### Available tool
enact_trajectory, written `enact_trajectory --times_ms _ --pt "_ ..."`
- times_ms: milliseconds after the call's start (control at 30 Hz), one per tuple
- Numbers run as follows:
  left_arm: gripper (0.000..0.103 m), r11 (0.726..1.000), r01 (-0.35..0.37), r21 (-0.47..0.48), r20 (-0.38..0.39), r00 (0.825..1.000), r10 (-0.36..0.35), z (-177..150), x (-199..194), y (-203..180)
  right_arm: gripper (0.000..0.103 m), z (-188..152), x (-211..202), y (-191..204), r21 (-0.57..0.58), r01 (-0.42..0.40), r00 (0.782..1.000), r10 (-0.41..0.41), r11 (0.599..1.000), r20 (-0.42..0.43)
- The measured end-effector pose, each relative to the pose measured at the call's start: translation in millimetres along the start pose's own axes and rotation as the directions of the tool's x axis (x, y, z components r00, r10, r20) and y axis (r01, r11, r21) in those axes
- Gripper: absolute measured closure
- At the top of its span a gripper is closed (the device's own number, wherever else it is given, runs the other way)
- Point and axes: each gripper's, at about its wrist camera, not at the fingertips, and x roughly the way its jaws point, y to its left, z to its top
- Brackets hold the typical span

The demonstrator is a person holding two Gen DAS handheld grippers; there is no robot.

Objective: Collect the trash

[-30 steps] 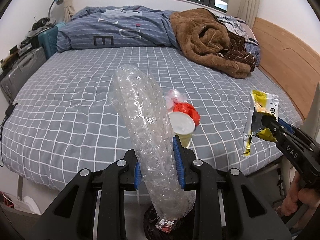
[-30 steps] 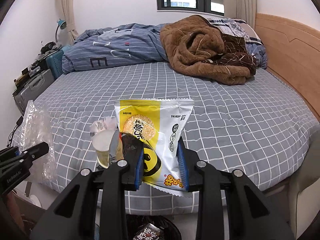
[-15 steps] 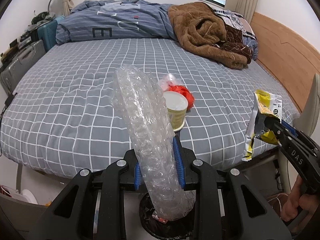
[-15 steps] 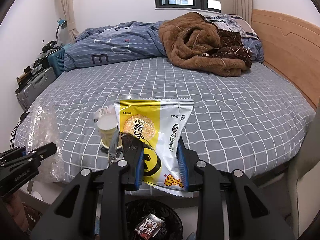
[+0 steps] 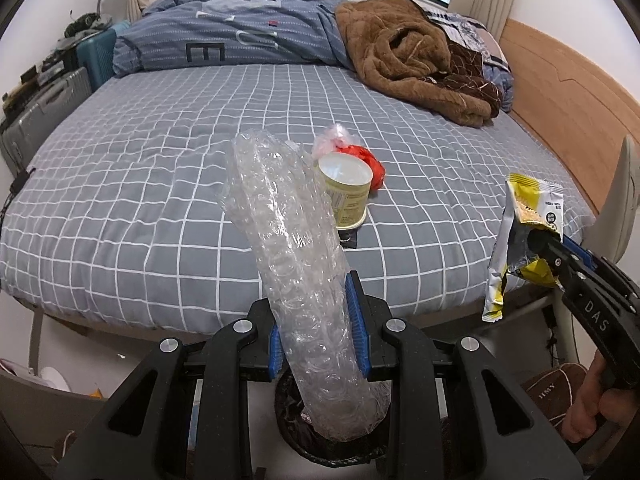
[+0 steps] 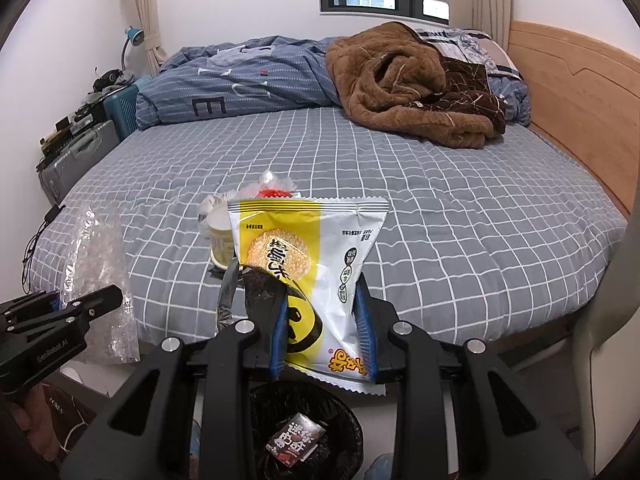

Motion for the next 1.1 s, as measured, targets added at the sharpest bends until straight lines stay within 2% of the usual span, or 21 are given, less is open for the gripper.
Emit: enact_trajectory --times_ms 367,633,1100 --pt "0.076 1.000 -0.005 0.004 -0.016 1.000 0.005 -22 -6 -3 0.075 -17 -10 1 0.003 -0.002 1.000 0.002 1.000 -0.021" --pt "0.076 1.000 -0.001 -0.005 -0.055 0.998 0.000 -53 -4 0 0.075 -45 -7 0 0.007 -0.004 0.997 0.005 1.000 -0.076" --pt "0.076 1.000 -0.025 -0.019 -0.121 0.992 0.022 -100 4 10 0.075 -96 1 27 -0.065 -0.028 0.985 0.016 0.997 -0.174"
